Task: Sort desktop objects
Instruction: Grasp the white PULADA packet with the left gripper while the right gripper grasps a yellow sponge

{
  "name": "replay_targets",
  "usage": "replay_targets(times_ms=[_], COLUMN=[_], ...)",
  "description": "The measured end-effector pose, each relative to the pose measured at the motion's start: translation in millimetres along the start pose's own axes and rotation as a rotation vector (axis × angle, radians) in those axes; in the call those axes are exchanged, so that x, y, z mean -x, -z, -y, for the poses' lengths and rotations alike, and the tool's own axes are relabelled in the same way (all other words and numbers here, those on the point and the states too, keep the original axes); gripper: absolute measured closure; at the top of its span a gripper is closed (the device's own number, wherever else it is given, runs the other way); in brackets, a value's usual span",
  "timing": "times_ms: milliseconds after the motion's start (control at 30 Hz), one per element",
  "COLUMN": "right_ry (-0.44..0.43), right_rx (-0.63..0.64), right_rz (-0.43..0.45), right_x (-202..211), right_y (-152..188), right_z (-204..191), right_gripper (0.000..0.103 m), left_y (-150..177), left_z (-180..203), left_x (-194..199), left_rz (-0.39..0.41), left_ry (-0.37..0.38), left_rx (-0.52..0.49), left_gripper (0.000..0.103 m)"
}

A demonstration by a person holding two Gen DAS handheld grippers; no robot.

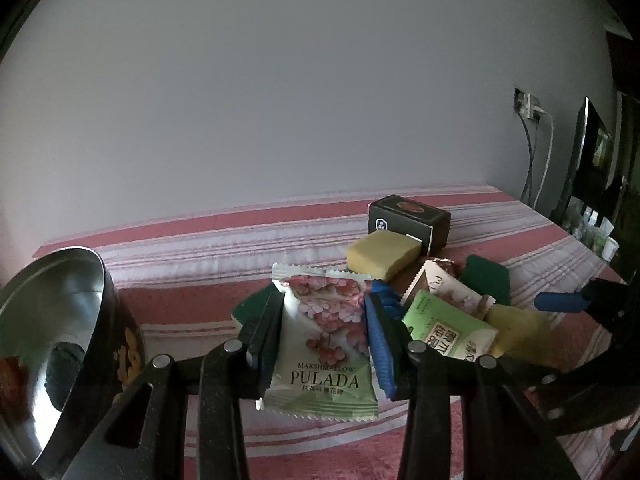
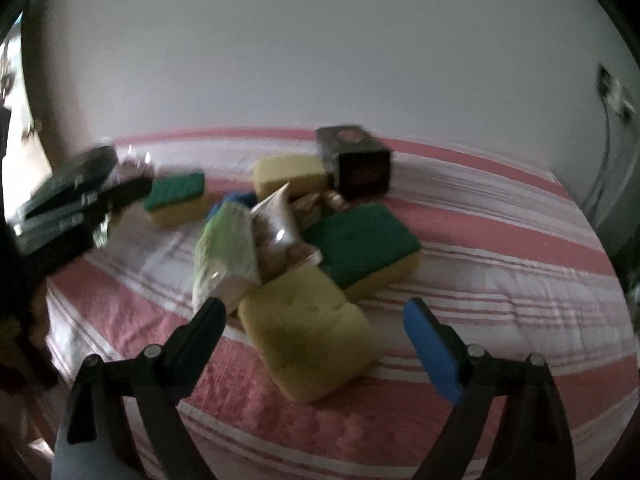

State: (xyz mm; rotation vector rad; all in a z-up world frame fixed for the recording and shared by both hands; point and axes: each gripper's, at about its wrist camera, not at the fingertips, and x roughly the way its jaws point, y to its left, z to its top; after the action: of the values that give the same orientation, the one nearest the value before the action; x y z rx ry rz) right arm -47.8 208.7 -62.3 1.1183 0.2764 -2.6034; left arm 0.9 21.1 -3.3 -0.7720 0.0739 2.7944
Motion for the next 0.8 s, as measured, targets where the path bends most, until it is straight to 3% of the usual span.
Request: replay_targets(times_ms=[100, 133, 300, 600, 800], right_ry=[0.025, 0.011, -0.007, -0.028, -0.064], right_rx=[0.034, 0.026, -0.032, -0.181, -0.184], right_rz=[-0.05, -0.069, -0.064, 0.04, 0.087], right_x=[-14, -17, -13, 20, 39], right_y=[2, 2, 6, 18, 12], right_z=[-3, -3, 6, 17, 1], right_gripper=[0.017, 0.031, 0.035, 0.035, 0.035], left_y=[1, 2, 3, 4, 7], left_z=[0, -1, -4, -5, -11], left_x=[-2, -2, -4, 1, 7], left_rz=[-0.006, -0.009, -0.02, -0.001, 0.012], left_ry=[-0.005, -0.005, 0.004, 0.018, 0.056], left_rx=[0.003, 0.007, 0.021, 0.024, 0.064], left_gripper=[0.061, 0.061, 0.061, 0.061, 0.061])
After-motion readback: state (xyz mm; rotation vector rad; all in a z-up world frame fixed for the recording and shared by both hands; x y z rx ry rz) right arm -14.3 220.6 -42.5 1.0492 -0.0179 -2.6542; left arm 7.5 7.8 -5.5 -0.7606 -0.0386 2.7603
